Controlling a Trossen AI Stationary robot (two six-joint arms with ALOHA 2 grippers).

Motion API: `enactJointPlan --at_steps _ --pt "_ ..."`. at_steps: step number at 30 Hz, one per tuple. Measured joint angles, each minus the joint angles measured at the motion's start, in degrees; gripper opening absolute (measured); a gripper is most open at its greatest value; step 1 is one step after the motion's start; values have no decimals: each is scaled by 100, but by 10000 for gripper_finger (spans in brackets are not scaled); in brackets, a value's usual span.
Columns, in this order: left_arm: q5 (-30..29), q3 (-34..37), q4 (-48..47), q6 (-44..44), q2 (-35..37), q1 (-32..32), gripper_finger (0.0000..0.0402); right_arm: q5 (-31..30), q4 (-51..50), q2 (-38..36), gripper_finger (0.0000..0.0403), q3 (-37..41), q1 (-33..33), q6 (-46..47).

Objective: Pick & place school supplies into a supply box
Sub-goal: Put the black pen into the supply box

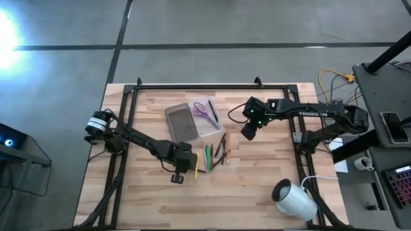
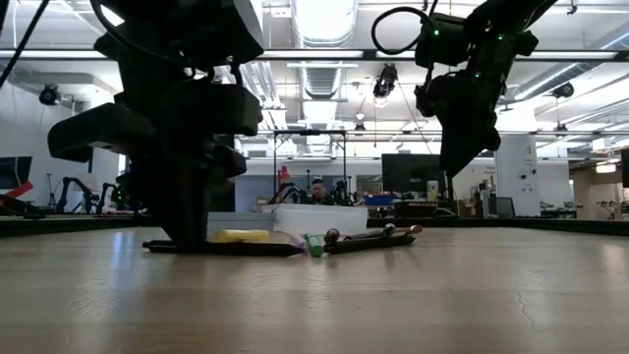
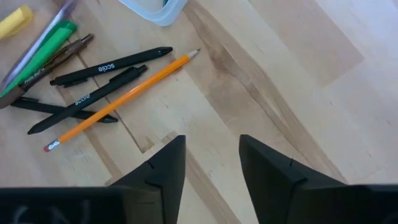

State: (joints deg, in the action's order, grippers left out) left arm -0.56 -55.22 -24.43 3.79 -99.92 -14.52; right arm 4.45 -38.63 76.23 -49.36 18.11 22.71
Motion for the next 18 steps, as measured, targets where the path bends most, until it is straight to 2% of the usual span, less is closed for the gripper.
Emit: enactJointPlan --at_steps 5,9,18 --pt "75 -54 -108 325 6 1 14 0 0 0 133 0 0 -33" --pt "375 -279 -701 474 128 12 13 -2 4 2 128 0 0 -51" --pt "825 -1657 -2899 -964 442 49 11 -11 66 2 127 0 0 -223"
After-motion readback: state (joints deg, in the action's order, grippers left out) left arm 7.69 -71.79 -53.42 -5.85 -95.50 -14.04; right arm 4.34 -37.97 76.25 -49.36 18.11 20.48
